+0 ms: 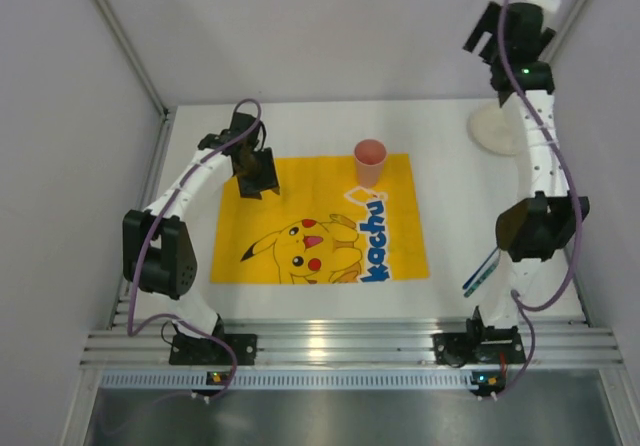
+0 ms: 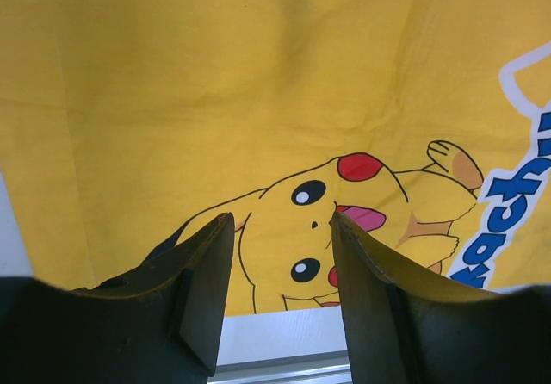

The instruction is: Set the dinner table for one person

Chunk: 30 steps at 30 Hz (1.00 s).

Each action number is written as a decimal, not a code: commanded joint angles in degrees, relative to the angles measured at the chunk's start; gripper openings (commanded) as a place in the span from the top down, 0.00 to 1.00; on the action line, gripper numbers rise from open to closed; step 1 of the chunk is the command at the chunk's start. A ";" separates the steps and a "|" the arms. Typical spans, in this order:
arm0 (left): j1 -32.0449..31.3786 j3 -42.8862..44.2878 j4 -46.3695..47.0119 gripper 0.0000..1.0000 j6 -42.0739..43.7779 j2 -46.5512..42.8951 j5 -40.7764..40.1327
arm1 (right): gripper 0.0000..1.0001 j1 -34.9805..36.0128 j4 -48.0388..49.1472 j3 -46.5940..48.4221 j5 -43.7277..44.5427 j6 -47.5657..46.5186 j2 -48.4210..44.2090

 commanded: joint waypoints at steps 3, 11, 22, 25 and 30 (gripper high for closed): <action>0.39 1.65 -0.03 0.45 -1.67 0.06 -0.92 | 0.04 -18.04 -16.57 8.05 -20.21 17.54 13.98; 0.48 4.72 -1.26 0.46 -3.78 3.31 -2.50 | 0.04 -22.37 -13.51 9.80 -22.36 21.06 21.82; 0.48 13.42 -3.45 0.46 -7.47 11.39 -2.68 | 0.07 -27.65 -11.30 -2.65 -24.12 39.25 22.80; 0.48 15.01 -3.46 0.46 -8.26 13.24 -2.59 | 0.07 -27.65 -12.35 -4.95 -23.59 39.26 22.01; 0.39 19.40 -4.16 0.46 -9.23 17.90 -1.97 | 0.06 -27.91 -12.89 -3.83 -24.81 38.38 24.46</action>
